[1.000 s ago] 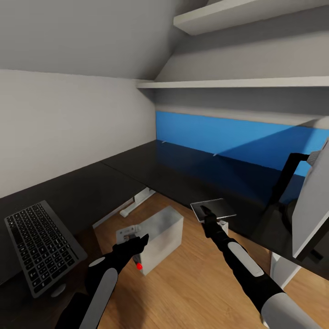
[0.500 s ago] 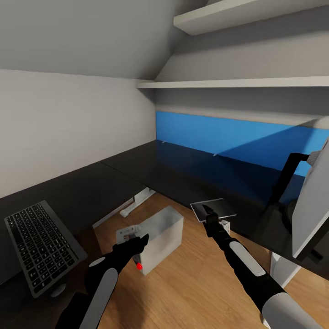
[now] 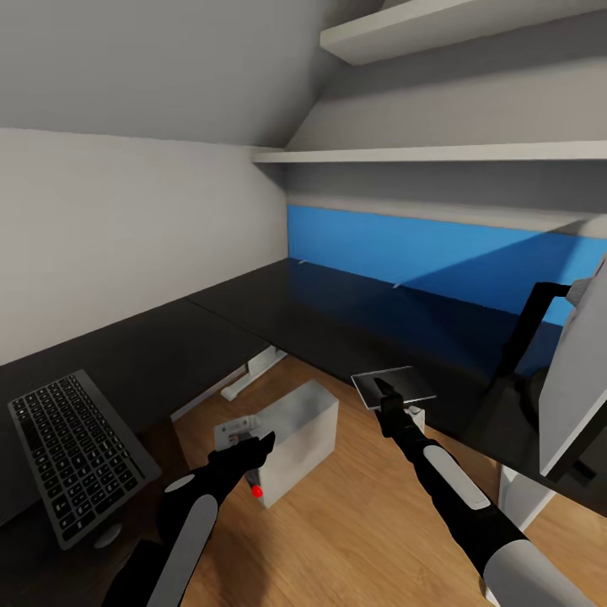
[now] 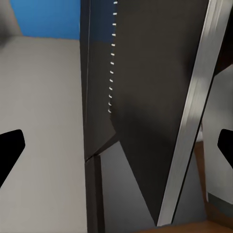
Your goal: In the bedroom, organize the workspace by keeping the computer under the desk, ensuring the monitor is on the desk, placing the keyboard on the desk next to the monitor, placing the mouse on the desk next to the keyboard, moving the folder from the swivel chair onto the desk next to the mouse, stacking the notebook on top of the folder with the pen on top of the notebook, and positioning the swivel chair next to the desk.
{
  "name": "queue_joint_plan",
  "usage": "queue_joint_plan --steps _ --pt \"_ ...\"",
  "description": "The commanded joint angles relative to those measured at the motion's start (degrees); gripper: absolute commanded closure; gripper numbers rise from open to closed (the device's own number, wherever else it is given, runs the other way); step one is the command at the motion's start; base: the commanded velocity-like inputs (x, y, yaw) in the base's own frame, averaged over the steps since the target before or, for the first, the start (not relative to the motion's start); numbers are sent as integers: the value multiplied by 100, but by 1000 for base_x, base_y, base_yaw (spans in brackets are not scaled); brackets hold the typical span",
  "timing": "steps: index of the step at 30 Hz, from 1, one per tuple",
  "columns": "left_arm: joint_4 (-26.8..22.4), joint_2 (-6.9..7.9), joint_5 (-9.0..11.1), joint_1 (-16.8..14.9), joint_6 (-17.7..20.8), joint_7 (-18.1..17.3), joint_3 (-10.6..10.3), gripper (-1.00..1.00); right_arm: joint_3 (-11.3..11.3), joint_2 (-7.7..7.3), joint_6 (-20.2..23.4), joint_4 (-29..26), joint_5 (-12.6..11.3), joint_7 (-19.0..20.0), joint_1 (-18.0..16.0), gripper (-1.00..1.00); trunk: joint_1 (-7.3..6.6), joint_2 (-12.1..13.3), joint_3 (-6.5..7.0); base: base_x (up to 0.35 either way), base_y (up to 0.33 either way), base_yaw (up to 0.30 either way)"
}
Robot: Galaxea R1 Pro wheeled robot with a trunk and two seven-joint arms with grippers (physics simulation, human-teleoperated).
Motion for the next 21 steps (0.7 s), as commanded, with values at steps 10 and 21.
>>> queue_joint_plan --steps 10,21 --pt "-7 0 58 -4 11 56 -9 -100 18 -5 -10 5 -57 19 -5 100 -1 -3 -5 0 0 0" --pt "-7 0 63 -4 11 56 -9 -100 19 -4 -16 5 -56 9 -5 100 -1 -3 -5 0 0 0"
